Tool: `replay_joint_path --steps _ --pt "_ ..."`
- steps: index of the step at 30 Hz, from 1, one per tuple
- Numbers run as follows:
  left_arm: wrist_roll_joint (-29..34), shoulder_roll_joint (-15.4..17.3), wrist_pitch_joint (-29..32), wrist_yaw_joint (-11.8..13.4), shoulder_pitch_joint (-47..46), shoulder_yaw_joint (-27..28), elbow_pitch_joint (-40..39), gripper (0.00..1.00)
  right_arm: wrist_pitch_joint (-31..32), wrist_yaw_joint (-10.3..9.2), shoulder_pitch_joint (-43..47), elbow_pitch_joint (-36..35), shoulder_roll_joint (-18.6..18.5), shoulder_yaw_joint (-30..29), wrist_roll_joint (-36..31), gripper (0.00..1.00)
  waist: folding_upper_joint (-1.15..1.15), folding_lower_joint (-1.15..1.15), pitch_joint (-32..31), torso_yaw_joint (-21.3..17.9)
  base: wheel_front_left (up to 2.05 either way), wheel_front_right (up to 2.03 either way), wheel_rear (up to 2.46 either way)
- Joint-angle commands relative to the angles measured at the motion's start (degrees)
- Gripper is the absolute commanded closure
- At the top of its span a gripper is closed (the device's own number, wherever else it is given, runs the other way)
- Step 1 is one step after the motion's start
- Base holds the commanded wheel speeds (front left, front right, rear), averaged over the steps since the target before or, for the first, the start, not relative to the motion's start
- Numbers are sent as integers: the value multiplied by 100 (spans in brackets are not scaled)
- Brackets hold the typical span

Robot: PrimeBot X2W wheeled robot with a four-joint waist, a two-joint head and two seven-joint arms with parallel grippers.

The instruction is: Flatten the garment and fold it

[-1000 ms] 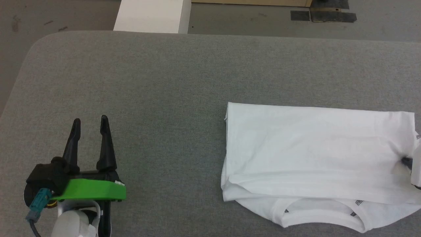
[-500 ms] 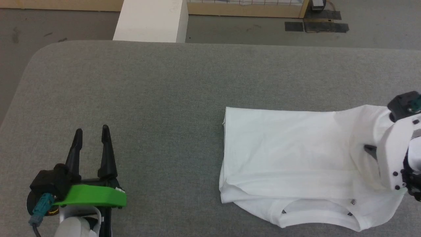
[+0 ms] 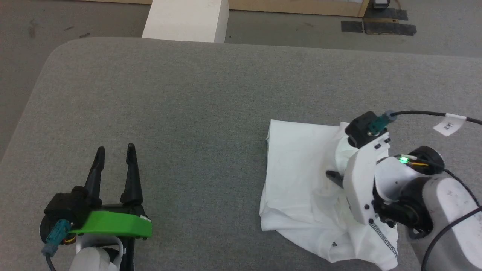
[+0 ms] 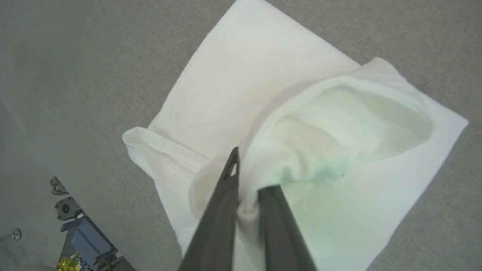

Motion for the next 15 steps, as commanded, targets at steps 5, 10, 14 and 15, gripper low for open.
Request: replay_joint_path --steps 5,10,14,15 --pt "-101 -54 -26 -30 -121 -33 54 0 -439 -9 -344 650 301 333 -36 100 0 0 162 252 0 0 0" --pt "-109 -73 -26 -54 -139 -35 82 0 -704 -9 -454 1204 417 480 -84 100 0 0 238 373 0 0 0" --pt "-108 -100 -26 -63 -141 -35 115 0 -891 -9 -499 1591 434 555 -170 100 0 0 264 423 0 0 0" --pt "-114 -110 -26 -60 -144 -23 120 0 -950 -9 -519 1668 437 578 -198 100 0 0 267 432 0 0 0"
